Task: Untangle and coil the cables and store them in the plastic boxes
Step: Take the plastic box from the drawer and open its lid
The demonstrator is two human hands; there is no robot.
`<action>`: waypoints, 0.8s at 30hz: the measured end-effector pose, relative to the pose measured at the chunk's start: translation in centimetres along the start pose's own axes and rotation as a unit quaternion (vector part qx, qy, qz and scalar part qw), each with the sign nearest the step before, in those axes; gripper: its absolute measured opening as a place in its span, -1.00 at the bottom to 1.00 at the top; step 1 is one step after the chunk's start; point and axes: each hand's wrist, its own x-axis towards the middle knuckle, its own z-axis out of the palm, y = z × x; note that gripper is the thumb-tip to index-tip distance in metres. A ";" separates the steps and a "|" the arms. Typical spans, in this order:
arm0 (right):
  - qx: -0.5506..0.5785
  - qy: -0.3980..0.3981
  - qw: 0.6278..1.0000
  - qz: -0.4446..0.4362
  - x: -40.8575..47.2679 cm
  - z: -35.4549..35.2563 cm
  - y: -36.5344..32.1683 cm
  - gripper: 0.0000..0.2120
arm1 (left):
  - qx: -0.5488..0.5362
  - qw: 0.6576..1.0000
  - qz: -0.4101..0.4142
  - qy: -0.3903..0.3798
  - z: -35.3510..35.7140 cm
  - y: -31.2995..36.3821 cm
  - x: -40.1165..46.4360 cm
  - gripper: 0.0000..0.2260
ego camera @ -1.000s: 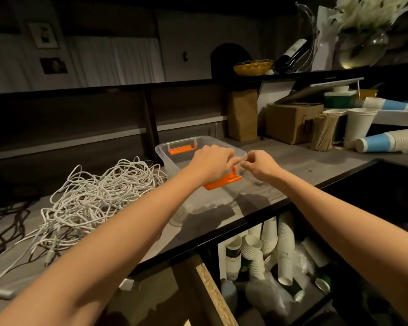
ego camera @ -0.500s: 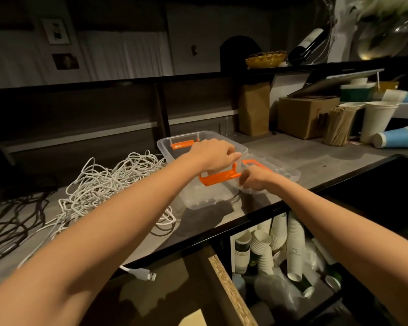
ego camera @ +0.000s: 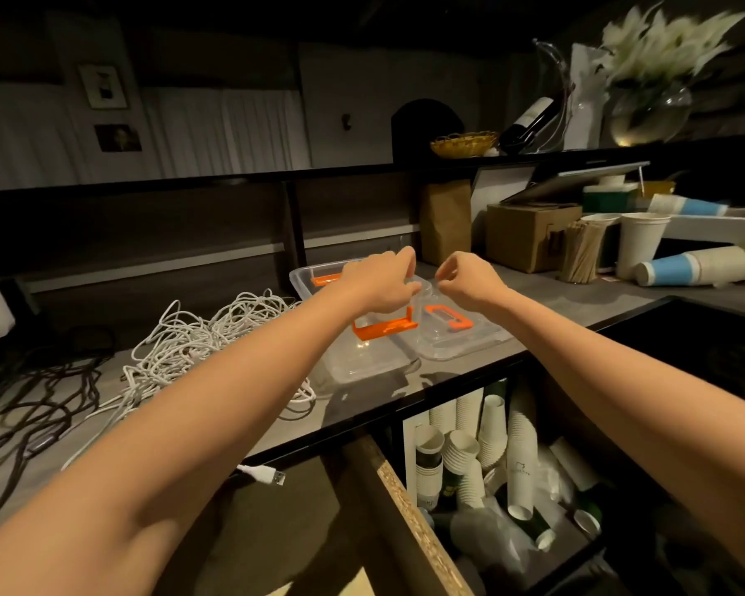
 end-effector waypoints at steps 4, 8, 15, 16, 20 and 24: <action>0.030 -0.045 0.997 -0.050 -1.9 -0.4 -2.8 -0.83 | 0.027 0.999 -0.008 -0.017 -1.1 -0.4 -2.1 -0.79; 0.023 -0.101 0.991 -0.087 -3.8 0.2 -5.7 -0.83 | 0.043 0.997 -0.039 -0.043 -2.5 -1.6 -5.1 -0.79; -0.016 -0.160 0.975 -0.153 -6.7 3.2 -10.6 -0.84 | 0.061 0.992 -0.087 -0.074 -4.4 -5.4 -11.0 -0.78; -0.020 -0.168 0.972 -0.161 -7.2 3.8 -11.4 -0.83 | 0.063 0.990 -0.095 -0.079 -4.6 -6.0 -12.1 -0.78; -0.008 -0.211 0.961 -0.179 -9.7 6.1 -14.8 -0.82 | 0.059 0.983 -0.132 -0.110 -5.4 -8.5 -16.4 -0.76; -0.020 -0.243 0.947 -0.209 -11.8 8.4 -17.7 -0.82 | 0.019 0.978 -0.162 -0.133 -6.1 -10.6 -20.6 -0.78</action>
